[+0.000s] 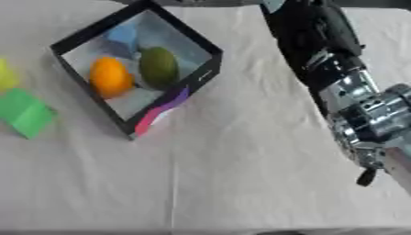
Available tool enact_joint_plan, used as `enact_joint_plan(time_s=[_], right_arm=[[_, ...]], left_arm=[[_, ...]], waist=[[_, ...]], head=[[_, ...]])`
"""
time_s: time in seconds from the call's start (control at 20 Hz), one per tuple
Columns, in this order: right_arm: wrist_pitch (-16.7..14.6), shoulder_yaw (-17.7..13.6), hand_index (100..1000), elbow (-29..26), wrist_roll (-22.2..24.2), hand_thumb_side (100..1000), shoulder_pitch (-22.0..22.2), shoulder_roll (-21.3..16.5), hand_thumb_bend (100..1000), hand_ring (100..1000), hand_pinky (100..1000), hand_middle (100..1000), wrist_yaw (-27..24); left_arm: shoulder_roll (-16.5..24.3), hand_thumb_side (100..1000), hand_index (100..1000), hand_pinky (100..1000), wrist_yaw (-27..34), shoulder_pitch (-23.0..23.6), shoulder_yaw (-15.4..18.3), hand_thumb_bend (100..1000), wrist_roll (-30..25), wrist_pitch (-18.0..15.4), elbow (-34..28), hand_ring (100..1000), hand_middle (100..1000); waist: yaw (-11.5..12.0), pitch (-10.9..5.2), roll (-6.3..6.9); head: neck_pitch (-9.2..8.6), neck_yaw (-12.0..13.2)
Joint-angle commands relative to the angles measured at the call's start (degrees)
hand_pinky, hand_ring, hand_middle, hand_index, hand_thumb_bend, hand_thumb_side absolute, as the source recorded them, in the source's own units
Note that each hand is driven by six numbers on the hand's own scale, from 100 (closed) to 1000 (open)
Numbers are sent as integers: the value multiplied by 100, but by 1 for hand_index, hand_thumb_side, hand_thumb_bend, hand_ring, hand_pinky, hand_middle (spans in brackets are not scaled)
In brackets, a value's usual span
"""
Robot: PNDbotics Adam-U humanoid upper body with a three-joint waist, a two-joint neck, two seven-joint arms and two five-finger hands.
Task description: Pick up objects on the table and place them in the box.
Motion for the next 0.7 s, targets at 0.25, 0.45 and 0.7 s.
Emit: enact_joint_plan(time_s=[0.25,0.45,0.7], right_arm=[[79,138,795,-241,8,336,-41,283,449,678,740,699,173],[23,177,796,-232,218,348,203,458,452,677,743,700,238],[-59,219,797,-218,266,361,412,546,426,678,745,700,458]], left_arm=[[228,566,753,833,139,-54,113,100,150,42,-31,692,813],[248,565,752,833,170,-81,97,100,137,46,-40,692,812],[202,565,750,833,113,-51,107,100,90,44,-17,690,809]], waist=[[72,-257,56],[143,-269,60],[176,-249,44]], head=[[57,-52],[48,-73],[12,-99]])
